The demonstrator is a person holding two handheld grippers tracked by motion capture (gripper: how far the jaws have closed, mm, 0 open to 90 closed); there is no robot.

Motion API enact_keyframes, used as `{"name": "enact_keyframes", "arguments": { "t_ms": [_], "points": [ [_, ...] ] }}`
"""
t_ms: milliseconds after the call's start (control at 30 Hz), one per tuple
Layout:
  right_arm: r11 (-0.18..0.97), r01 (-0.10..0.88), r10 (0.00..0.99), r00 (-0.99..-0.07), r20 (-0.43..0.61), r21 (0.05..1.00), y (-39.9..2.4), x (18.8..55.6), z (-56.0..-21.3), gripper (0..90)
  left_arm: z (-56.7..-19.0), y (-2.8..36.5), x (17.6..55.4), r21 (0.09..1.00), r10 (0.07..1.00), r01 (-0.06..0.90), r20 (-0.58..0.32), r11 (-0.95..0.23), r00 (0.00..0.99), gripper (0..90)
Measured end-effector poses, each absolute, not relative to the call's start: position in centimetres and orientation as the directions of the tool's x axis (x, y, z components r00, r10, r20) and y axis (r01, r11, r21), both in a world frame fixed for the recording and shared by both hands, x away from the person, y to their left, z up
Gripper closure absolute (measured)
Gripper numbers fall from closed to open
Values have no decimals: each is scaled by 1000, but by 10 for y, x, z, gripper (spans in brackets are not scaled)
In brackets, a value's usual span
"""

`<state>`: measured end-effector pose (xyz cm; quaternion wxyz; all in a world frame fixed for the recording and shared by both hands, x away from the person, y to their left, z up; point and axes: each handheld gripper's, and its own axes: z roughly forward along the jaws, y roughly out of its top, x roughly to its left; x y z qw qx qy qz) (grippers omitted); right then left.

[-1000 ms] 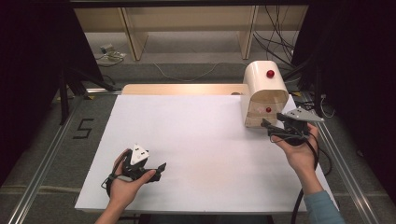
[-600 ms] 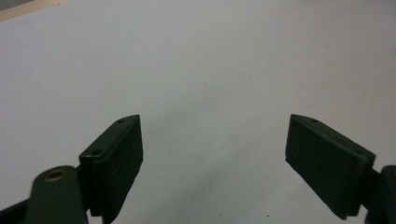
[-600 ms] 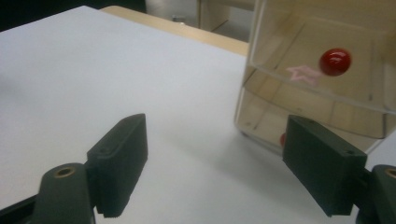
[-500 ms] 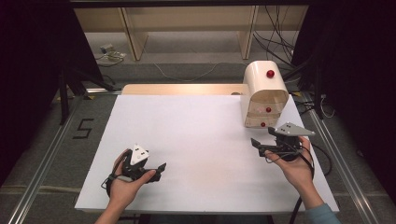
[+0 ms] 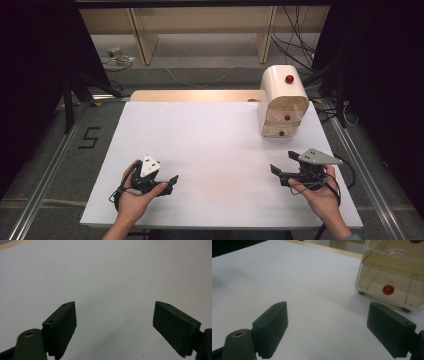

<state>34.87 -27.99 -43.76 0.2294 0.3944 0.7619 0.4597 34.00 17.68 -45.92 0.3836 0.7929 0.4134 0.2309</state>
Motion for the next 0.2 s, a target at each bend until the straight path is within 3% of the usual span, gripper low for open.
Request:
{"name": "enact_keyframes", "arguments": {
  "t_ms": [200],
  "points": [
    [257,370,806,-592,13,893,-280,345,-439,170,-461,178,343,796,835,485,44,-361,549,191]
  ]
}}
